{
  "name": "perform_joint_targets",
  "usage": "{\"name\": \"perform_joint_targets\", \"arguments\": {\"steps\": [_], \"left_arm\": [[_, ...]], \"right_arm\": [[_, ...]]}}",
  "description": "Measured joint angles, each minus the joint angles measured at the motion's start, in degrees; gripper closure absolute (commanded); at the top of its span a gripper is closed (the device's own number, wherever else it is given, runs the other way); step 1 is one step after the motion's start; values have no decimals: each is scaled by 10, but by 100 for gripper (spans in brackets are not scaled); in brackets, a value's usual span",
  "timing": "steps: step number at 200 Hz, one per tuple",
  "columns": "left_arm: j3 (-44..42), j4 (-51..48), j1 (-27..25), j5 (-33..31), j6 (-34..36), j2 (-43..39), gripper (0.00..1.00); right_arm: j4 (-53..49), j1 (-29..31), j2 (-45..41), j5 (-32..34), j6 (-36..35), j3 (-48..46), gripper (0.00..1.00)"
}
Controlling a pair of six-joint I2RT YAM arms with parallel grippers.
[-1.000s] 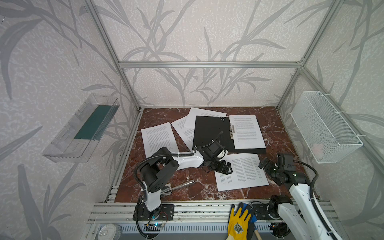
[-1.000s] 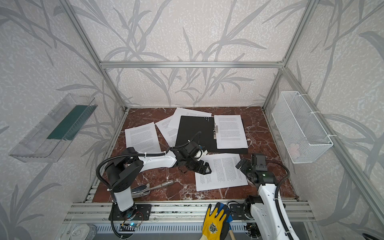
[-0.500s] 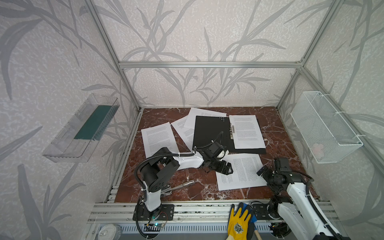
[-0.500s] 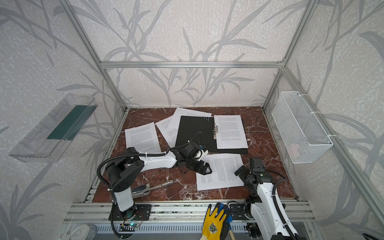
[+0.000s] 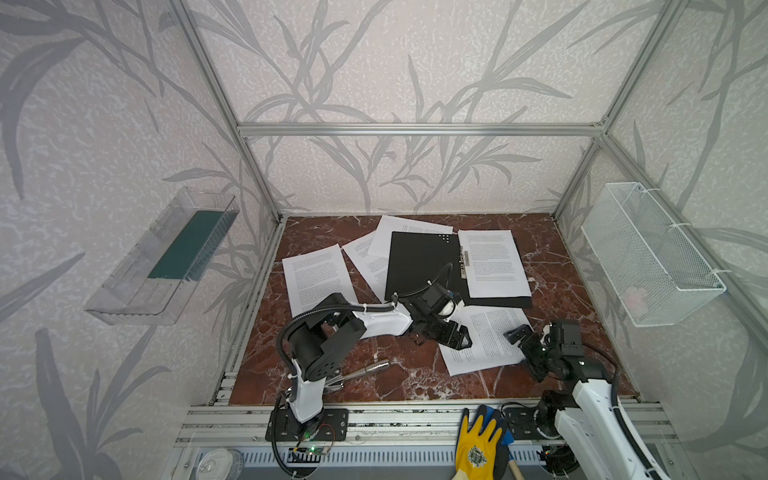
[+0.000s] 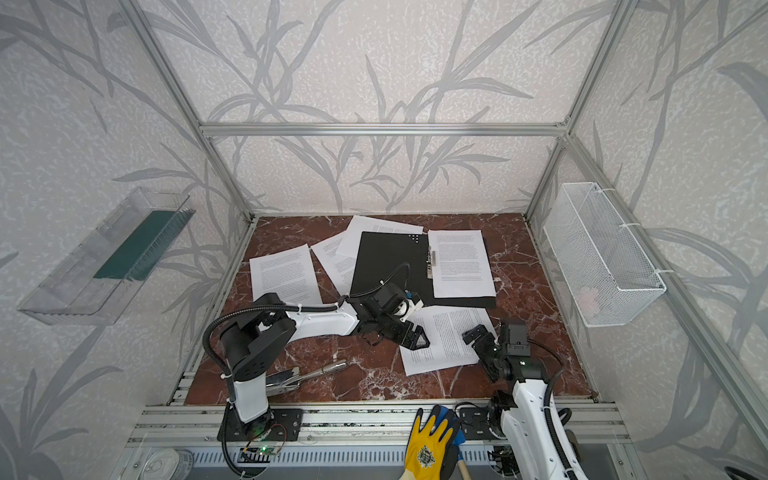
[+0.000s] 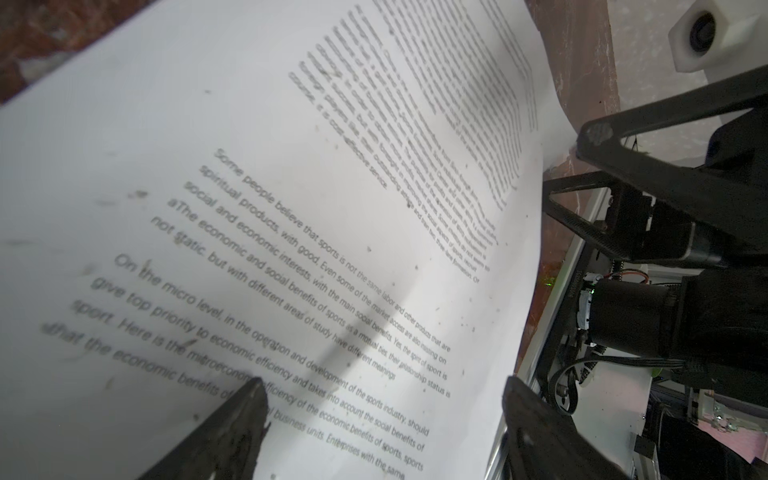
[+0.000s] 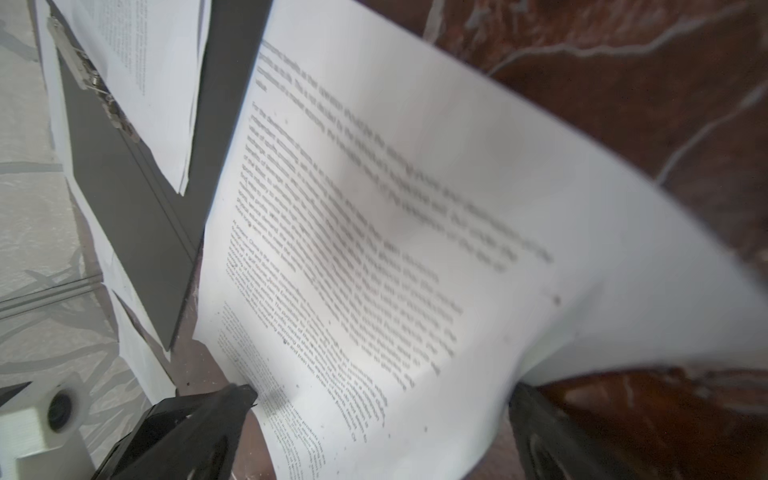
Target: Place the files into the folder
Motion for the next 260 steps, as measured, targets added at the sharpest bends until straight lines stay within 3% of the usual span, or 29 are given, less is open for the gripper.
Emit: {"name": "perform_joint_targets", "arguments": {"steps": [63,84,111,173,260], "left_arm": [[13,0,-8,4,6,12,11],[13,-1,-8,3,7,12,11],[15,-6,-9,-1,7,13,11],[23,-24,-15,-31,17,12,12],[26,-29,-18,-33,21,12,12]], "right_arm": [[10,29,-74,-10,24,-4,1],[-15,33,-71,28,16,5,1],[-28,8,-5,68,-14,50,1],[63,-73,153,126,-76,70,1],[189,-159,226,97,-142,70,1]]}}
